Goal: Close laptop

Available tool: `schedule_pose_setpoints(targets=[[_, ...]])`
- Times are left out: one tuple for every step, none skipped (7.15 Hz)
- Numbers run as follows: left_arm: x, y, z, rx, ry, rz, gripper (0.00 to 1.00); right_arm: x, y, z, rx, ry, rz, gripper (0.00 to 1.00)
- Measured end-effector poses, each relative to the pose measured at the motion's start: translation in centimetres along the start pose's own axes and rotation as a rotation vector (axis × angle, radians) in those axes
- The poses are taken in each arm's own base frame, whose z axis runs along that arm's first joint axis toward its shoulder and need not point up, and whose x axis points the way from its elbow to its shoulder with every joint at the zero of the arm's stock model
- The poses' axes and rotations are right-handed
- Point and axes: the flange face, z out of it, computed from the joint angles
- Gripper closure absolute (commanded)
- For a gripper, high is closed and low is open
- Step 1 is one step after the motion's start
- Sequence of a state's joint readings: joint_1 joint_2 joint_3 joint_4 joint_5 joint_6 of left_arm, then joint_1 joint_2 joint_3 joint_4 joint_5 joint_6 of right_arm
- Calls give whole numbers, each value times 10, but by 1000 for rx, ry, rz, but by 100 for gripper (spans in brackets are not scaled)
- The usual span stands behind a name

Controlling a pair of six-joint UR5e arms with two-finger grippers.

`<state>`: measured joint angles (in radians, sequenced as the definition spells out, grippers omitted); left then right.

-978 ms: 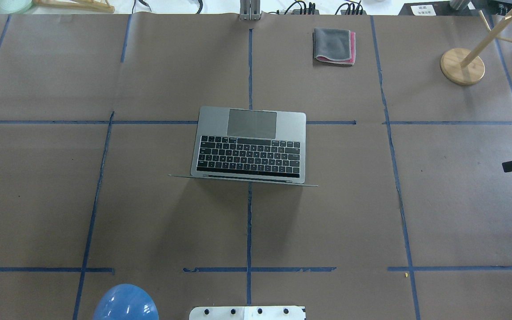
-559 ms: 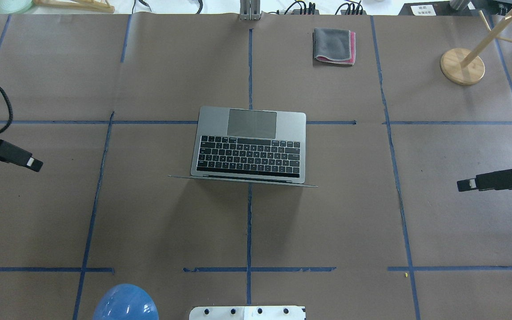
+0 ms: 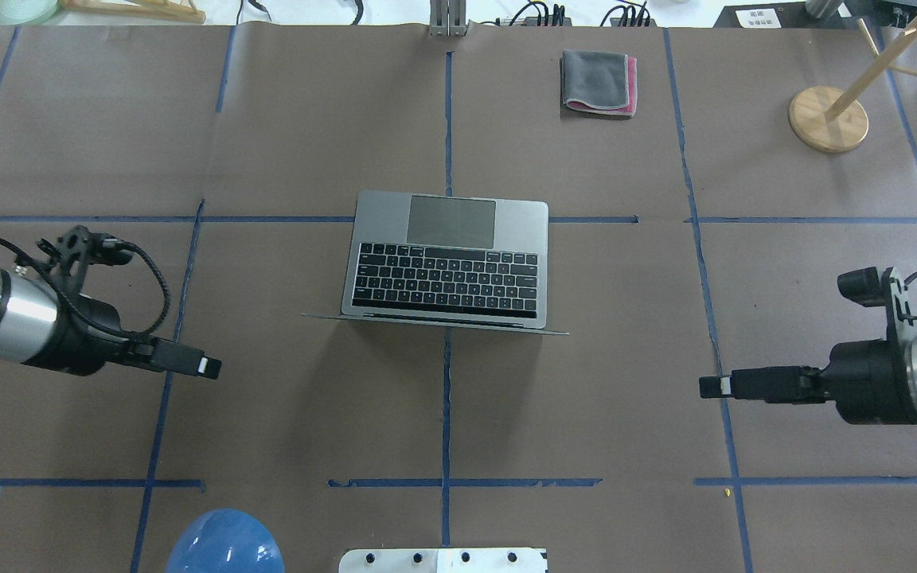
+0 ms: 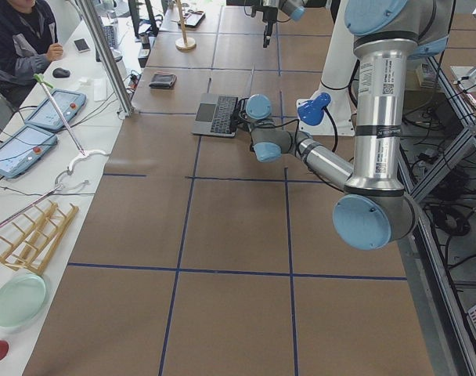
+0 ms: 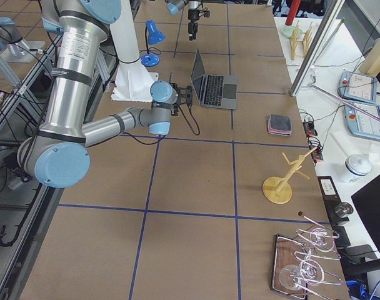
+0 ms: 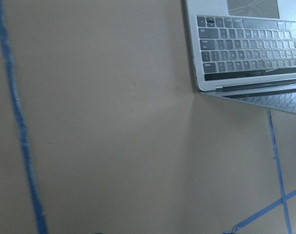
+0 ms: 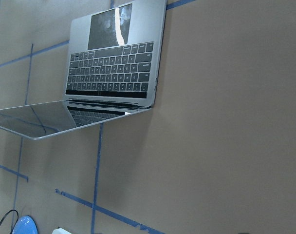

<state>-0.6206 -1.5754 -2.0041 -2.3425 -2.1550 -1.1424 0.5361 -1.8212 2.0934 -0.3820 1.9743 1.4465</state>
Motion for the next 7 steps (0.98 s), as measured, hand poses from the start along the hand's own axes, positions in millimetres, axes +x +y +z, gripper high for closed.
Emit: schedule_pose_setpoints(targets=[[25, 9, 23, 11, 19, -12, 55, -17, 18, 22, 34, -22, 4, 52], [48, 15, 38, 18, 44, -32, 93, -32, 36, 42, 67, -42, 3, 83], [67, 14, 44, 24, 70, -61, 99, -45, 46, 56, 92, -65, 11, 95], [82, 11, 46, 30, 93, -79, 100, -60, 48, 67, 118, -88, 35, 97], [93, 8, 46, 35, 110, -91, 100, -79, 45, 81, 148, -93, 59, 97], [103, 5, 46, 39, 127, -108, 100, -104, 40, 98, 178, -78, 80, 98], [109, 2, 45, 45, 138, -118, 100, -119, 36, 109, 199, -60, 93, 98]])
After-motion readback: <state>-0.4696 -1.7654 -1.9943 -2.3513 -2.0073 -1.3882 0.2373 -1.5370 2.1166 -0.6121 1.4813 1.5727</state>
